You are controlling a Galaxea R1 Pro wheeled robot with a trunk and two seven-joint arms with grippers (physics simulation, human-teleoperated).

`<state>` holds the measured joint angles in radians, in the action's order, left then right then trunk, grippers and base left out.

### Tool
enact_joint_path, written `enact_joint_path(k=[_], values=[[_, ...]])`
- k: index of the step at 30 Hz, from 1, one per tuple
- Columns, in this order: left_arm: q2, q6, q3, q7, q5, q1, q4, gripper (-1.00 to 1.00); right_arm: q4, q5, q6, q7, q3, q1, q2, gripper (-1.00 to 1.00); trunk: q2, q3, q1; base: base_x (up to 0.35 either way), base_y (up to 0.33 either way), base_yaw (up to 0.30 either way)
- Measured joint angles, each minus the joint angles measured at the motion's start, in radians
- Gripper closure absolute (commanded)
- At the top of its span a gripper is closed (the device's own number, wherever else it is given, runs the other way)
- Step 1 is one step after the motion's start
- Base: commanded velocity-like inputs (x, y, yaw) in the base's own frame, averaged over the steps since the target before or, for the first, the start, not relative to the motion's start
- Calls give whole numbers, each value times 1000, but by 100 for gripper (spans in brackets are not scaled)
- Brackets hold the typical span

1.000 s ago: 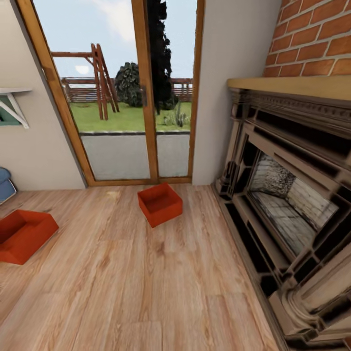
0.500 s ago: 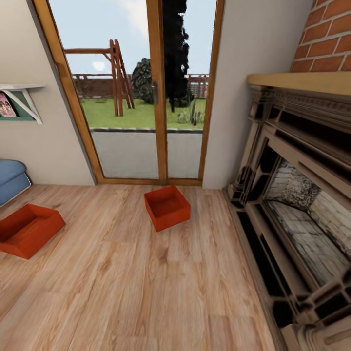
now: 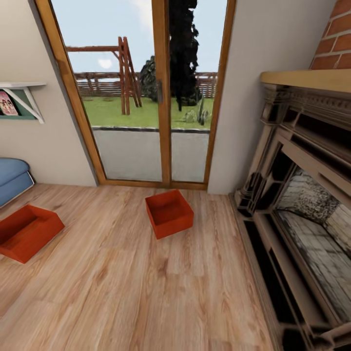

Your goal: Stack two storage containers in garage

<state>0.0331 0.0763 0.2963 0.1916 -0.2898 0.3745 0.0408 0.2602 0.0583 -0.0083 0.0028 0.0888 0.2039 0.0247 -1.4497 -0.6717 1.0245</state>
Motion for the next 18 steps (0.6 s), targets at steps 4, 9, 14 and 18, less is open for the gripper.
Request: enact_joint_path(k=[4, 9, 14, 18], values=[[1, 0, 0, 0, 0, 0, 0, -100, 0, 0, 0, 0, 0, 0, -1, -100, 0, 0, 0, 339, -3, 1], [1, 0, -1, 0, 0, 0, 0, -100, -1, 0, 0, 0, 0, 1, -1, -100, 0, 0, 0, 340, 0, 0], [1, 0, -1, 0, 0, 0, 0, -100, -1, 1, 0, 0, 0, 0, -1, -100, 0, 0, 0, 340, 0, 0], [1, 0, 0, 0, 0, 0, 0, -100, -1, 3, 0, 0, 0, 0, 0, -100, 0, 0, 0, 340, 0, 0]])
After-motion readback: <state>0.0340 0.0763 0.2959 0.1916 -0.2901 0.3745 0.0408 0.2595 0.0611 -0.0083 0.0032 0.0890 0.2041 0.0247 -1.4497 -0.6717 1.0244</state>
